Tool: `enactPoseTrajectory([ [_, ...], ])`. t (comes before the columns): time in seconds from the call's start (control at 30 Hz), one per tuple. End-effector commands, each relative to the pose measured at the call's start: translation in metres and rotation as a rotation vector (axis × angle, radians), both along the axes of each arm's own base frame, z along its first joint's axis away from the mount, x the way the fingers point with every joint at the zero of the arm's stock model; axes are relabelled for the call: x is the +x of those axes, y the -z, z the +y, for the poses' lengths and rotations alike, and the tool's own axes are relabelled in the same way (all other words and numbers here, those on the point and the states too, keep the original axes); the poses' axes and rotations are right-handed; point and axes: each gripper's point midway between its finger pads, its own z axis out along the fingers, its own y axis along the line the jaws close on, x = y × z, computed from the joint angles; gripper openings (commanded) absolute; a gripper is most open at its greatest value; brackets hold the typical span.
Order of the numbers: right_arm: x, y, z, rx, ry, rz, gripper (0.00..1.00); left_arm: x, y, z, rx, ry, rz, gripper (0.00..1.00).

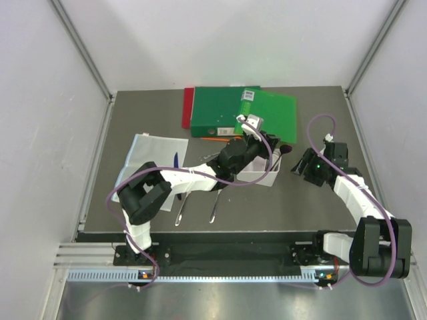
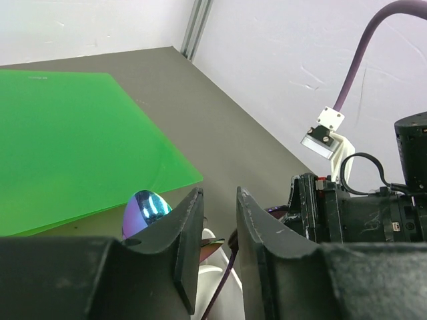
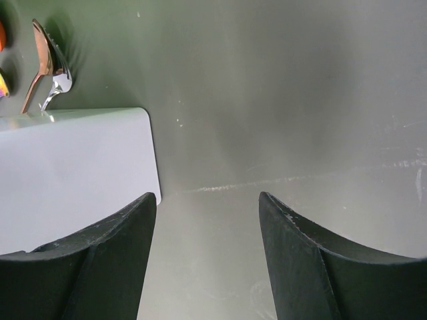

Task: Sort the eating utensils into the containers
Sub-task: Place the spoon in the storage box.

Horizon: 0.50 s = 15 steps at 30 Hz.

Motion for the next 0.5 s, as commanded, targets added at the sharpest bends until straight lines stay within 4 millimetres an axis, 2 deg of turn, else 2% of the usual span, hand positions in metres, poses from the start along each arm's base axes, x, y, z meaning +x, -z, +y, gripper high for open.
enactPoseTrajectory([
  [0.0, 0.006, -0.008, -0.003, -0.012, -0.004, -0.055, 0.63, -0.004, -0.029, 0.002, -0.044, 0.005, -0.047, 0.33],
  [0.13, 0.006, -0.007, -0.003, -0.011, -0.005, -0.055, 0.63, -0.004, -0.030, 0.003, -0.039, -0.003, -0.052, 0.35],
  [0.2, 0.007, -0.008, -0.003, -0.012, -0.006, -0.058, 0.63, -0.003, -0.033, 0.007, -0.039, -0.011, -0.056, 0.40],
  [0.23, 0.008, -0.007, -0.004, -0.012, -0.004, -0.058, 0.63, -0.003, -0.036, 0.008, -0.035, -0.014, -0.066, 0.46],
  [0.33, 0.008, -0.006, -0.004, -0.014, -0.006, -0.056, 0.63, -0.001, -0.054, 0.011, -0.034, -0.030, -0.094, 0.53],
  [0.37, 0.008, -0.005, -0.003, -0.013, -0.007, -0.055, 0.64, 0.000, -0.071, 0.012, -0.054, -0.036, -0.114, 0.53],
  [0.43, 0.008, -0.006, -0.004, -0.012, -0.004, -0.056, 0.63, 0.005, -0.082, 0.014, -0.045, -0.043, -0.122, 0.54],
  [0.47, 0.008, -0.006, -0.003, -0.010, -0.004, -0.056, 0.64, 0.007, -0.103, 0.016, -0.071, -0.049, -0.144, 0.54],
])
